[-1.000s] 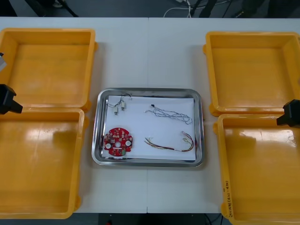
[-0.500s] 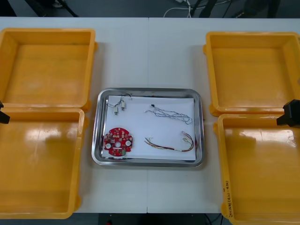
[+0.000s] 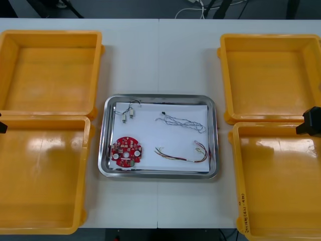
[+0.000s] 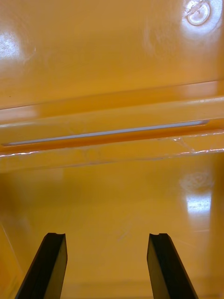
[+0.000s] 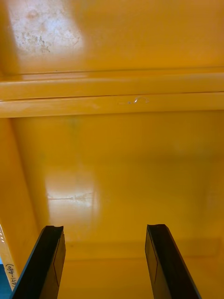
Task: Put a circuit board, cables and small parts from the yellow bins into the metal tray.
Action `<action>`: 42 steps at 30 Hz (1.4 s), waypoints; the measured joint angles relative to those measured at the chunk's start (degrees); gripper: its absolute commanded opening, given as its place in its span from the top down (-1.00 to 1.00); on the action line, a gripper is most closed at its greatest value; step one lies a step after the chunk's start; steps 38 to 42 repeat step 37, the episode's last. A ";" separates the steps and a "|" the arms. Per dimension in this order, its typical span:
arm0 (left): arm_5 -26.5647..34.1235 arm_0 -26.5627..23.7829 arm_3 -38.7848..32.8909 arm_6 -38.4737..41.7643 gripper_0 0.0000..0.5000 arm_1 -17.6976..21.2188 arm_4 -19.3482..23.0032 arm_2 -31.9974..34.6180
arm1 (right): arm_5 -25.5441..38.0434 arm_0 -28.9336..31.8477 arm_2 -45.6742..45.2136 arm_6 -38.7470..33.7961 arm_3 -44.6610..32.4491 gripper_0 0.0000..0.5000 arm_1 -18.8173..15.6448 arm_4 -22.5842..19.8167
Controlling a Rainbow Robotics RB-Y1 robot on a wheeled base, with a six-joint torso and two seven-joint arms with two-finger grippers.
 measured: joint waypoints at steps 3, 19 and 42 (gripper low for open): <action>0.00 0.00 -0.03 0.00 -1.00 0.00 -0.01 0.01 | 0.00 0.00 0.00 0.00 0.00 -1.00 0.00 0.00; 0.00 0.00 -0.07 0.00 -1.00 0.00 -0.05 0.02 | 0.00 0.00 0.00 0.00 0.00 -1.00 0.00 0.00; 0.00 0.00 -0.07 0.00 -1.00 0.00 -0.08 0.03 | 0.00 0.00 0.00 0.00 0.00 -1.00 0.00 0.00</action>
